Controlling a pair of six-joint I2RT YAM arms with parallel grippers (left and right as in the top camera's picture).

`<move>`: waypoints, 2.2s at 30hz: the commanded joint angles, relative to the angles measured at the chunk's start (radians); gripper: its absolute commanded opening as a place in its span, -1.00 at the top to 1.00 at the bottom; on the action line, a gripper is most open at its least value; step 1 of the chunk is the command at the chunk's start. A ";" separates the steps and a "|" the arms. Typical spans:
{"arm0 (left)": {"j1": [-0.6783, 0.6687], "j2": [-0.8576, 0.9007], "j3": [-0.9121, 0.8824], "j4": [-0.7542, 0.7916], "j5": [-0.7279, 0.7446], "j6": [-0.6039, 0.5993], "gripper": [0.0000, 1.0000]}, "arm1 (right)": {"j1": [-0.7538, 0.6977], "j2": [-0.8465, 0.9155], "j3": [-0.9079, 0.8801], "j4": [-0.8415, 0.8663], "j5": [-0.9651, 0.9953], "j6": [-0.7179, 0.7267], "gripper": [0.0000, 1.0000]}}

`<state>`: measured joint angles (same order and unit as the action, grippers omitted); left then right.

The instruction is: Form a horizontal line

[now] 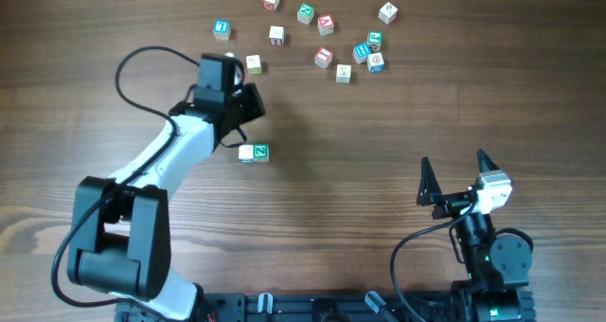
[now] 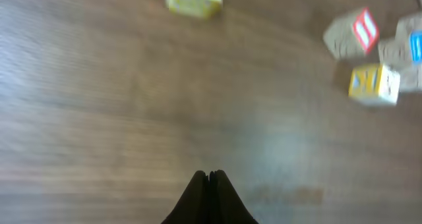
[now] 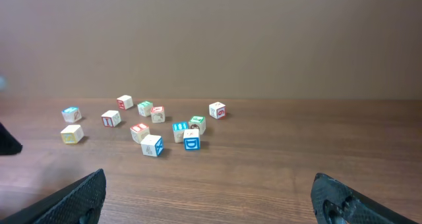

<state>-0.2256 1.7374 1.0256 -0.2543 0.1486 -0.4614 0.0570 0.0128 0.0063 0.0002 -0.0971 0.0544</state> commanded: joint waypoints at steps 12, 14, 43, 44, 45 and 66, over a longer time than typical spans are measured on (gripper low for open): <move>-0.098 0.013 -0.001 -0.200 -0.051 0.008 0.92 | -0.004 -0.008 -0.001 0.006 -0.012 -0.009 -0.99; -0.098 0.013 -0.001 -0.195 -0.081 0.009 0.92 | -0.004 -0.008 -0.001 0.006 -0.012 -0.009 -0.99; -0.098 0.049 -0.001 -0.139 -0.164 0.008 0.92 | -0.004 -0.008 -0.001 0.006 -0.012 -0.009 -0.99; -0.098 0.049 -0.001 -0.140 -0.164 0.008 0.92 | -0.004 -0.008 -0.001 0.006 -0.012 -0.010 -0.99; -0.098 0.049 -0.001 -0.143 -0.164 0.008 0.92 | -0.004 -0.008 -0.001 0.006 -0.012 -0.009 -1.00; -0.098 0.049 -0.001 -0.150 -0.142 0.008 0.92 | -0.004 -0.008 -0.001 0.006 -0.012 -0.010 -0.99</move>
<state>-0.3210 1.7767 1.0256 -0.4004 -0.0021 -0.4614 0.0570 0.0128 0.0063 0.0002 -0.0971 0.0544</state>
